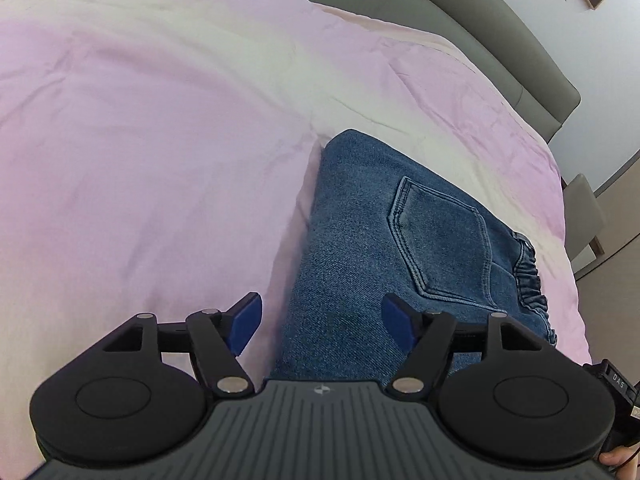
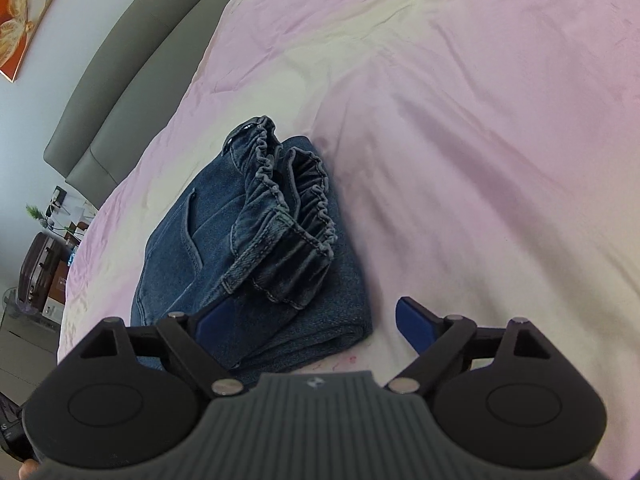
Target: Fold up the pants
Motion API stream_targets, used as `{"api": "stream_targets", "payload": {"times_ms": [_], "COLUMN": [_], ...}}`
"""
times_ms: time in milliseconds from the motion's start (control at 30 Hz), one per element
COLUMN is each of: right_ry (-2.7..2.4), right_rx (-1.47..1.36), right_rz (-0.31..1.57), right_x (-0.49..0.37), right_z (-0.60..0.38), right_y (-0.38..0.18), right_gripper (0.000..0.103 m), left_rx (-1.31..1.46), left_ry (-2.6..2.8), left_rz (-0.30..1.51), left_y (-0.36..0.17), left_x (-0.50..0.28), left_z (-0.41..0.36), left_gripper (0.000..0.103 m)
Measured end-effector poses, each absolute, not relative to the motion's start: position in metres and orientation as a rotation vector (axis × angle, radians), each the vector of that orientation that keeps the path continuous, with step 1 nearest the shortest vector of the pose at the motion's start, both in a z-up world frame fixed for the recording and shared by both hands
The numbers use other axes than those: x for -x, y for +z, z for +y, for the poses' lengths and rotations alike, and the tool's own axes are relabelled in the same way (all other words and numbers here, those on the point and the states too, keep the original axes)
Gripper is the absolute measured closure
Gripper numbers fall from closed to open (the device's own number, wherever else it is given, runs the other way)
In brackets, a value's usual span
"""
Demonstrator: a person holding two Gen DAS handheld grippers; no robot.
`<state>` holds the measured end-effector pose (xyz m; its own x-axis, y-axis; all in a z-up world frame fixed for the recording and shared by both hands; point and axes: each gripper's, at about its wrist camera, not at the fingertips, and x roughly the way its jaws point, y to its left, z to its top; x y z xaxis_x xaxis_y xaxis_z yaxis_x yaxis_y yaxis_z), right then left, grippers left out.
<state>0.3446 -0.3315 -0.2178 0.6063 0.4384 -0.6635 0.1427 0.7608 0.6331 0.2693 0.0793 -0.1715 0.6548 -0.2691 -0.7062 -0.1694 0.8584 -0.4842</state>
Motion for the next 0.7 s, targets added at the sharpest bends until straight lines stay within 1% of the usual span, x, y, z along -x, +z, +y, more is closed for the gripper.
{"api": "stream_targets", "payload": {"times_ms": [33,67,100,167,300,400,433,500,533,567,600,700], "right_ry": [0.197,0.205,0.210,0.222,0.265,0.278,0.287,0.309,0.312,0.313,0.315,0.319], "right_rx": [-0.718,-0.724,-0.730,-0.755,-0.806,-0.835,-0.845,-0.846,-0.849,-0.851,-0.853,-0.850], "right_rz": [0.920,0.922,0.923,0.922,0.919,0.925,0.925,0.926,0.930,0.934,0.939,0.956], "right_x": [-0.348,-0.352,-0.355,-0.361,-0.370,-0.382,-0.385,-0.394,-0.397,-0.399,-0.400,-0.401], "right_z": [-0.330,-0.329,-0.328,-0.327,-0.332,-0.331,-0.331,-0.327,-0.327,-0.326,-0.327,-0.327], "right_y": [-0.222,-0.226,-0.231,-0.241,-0.253,-0.261,-0.263,-0.265,-0.267,-0.268,-0.268,-0.264], "right_gripper": [0.018,0.013,0.012,0.009,0.006,0.007,0.008,0.019,0.020,0.022,0.024,0.031], "left_rx": [0.554,0.560,0.570,0.606,0.692,0.734,0.746,0.775,0.793,0.818,0.845,0.822], "left_ry": [-0.066,-0.080,-0.099,-0.119,-0.158,-0.186,-0.198,-0.218,-0.229,-0.241,-0.243,-0.239], "left_rz": [0.874,0.881,0.887,0.887,0.902,0.912,0.914,0.921,0.925,0.929,0.934,0.930], "left_y": [-0.175,-0.179,-0.183,-0.191,-0.206,-0.215,-0.217,-0.222,-0.224,-0.227,-0.229,-0.225], "left_x": [-0.274,-0.279,-0.283,-0.289,-0.302,-0.312,-0.315,-0.319,-0.320,-0.321,-0.321,-0.319], "left_z": [0.079,0.079,0.079,0.082,0.093,0.098,0.099,0.101,0.102,0.103,0.104,0.101], "left_gripper": [0.023,0.023,0.023,0.019,0.015,0.015,0.016,0.021,0.028,0.040,0.041,0.051]}}
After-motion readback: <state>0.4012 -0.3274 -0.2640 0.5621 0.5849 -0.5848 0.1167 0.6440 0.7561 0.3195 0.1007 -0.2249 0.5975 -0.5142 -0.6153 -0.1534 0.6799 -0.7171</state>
